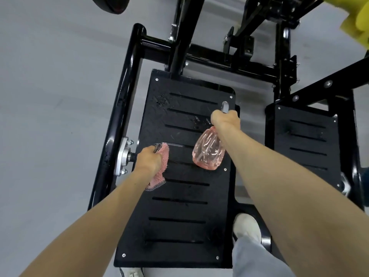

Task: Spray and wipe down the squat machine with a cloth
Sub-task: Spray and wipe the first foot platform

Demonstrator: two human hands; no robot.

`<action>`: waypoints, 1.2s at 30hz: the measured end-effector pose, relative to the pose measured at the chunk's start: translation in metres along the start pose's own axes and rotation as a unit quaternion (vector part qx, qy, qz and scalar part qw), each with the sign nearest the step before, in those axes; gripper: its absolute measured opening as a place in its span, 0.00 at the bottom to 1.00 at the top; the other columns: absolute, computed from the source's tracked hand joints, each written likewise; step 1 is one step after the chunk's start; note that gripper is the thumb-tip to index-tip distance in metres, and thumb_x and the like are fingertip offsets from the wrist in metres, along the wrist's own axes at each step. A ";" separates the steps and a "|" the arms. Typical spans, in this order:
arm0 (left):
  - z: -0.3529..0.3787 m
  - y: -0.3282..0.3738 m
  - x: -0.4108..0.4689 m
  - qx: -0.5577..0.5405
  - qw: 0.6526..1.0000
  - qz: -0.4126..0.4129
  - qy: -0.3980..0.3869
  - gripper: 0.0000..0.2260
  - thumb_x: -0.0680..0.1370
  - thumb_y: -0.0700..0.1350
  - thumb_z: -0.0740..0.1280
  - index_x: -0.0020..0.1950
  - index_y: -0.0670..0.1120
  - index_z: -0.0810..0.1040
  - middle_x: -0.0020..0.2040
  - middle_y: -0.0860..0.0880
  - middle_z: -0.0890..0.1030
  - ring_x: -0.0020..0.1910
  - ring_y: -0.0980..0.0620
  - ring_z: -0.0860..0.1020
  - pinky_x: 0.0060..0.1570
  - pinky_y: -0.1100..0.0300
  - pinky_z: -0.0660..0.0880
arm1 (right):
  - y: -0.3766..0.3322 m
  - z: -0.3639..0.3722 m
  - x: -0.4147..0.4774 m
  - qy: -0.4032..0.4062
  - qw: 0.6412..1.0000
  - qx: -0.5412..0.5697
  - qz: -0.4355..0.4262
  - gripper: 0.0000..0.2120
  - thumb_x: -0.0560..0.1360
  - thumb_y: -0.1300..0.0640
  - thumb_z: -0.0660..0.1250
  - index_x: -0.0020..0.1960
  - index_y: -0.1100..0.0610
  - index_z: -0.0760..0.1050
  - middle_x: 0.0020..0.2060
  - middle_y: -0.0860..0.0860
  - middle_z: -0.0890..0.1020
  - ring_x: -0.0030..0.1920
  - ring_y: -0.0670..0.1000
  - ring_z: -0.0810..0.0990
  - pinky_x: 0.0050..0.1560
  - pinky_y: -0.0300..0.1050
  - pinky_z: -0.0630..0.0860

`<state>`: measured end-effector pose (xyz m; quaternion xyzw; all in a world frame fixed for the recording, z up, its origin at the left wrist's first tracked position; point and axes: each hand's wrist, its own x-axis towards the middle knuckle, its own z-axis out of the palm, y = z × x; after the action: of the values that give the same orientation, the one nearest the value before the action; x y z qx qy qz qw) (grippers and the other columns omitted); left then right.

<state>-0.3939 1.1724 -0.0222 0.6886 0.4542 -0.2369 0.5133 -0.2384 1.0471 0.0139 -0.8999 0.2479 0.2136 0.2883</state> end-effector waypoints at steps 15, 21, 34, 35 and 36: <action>0.035 -0.022 -0.045 0.026 1.000 0.000 -0.008 0.17 0.82 0.38 0.56 0.70 0.37 0.67 0.65 0.42 0.72 0.58 0.44 0.73 0.53 0.57 0.67 | 0.161 -0.009 -0.080 -0.003 0.995 -0.029 0.090 0.05 0.73 0.57 0.62 0.46 0.57 0.69 0.43 0.54 0.77 0.46 0.57 0.78 0.51 0.49 0.76; 0.002 -0.054 -0.073 -0.019 0.999 -0.032 0.025 0.19 0.83 0.38 0.55 0.75 0.40 0.62 0.72 0.44 0.66 0.70 0.42 0.66 0.63 0.51 0.67 | 0.169 0.029 -0.134 -0.076 0.995 -0.059 -0.005 0.04 0.71 0.58 0.64 0.46 0.56 0.76 0.38 0.53 0.79 0.40 0.55 0.79 0.43 0.47 0.76; -0.044 -0.133 -0.115 -0.053 0.995 -0.071 0.053 0.10 0.81 0.44 0.61 0.40 0.43 0.74 0.43 0.44 0.78 0.41 0.47 0.76 0.39 0.60 0.70 | 0.181 0.091 -0.235 -0.182 0.968 -0.152 -0.080 0.02 0.72 0.60 0.63 0.42 0.57 0.74 0.36 0.53 0.76 0.39 0.57 0.77 0.40 0.46 0.73; -0.045 -0.138 -0.117 -0.054 0.995 -0.074 0.049 0.10 0.81 0.44 0.61 0.42 0.43 0.75 0.42 0.45 0.78 0.40 0.48 0.76 0.37 0.61 0.70 | 0.192 0.093 -0.242 -0.185 0.970 -0.145 -0.058 0.02 0.72 0.59 0.64 0.43 0.57 0.74 0.37 0.53 0.77 0.39 0.56 0.77 0.41 0.45 0.73; -0.045 -0.143 -0.120 -0.050 0.995 -0.074 0.043 0.08 0.81 0.44 0.61 0.45 0.42 0.76 0.43 0.45 0.78 0.40 0.48 0.76 0.37 0.61 0.71 | 0.203 0.094 -0.248 -0.186 0.973 -0.133 -0.038 0.04 0.72 0.59 0.64 0.45 0.58 0.75 0.39 0.53 0.78 0.40 0.56 0.77 0.41 0.45 0.73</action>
<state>-0.5809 1.1768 0.0187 0.6364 0.5368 -0.2211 0.5079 -0.5720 1.0416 -0.0090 -0.8835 0.1255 0.3967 0.2153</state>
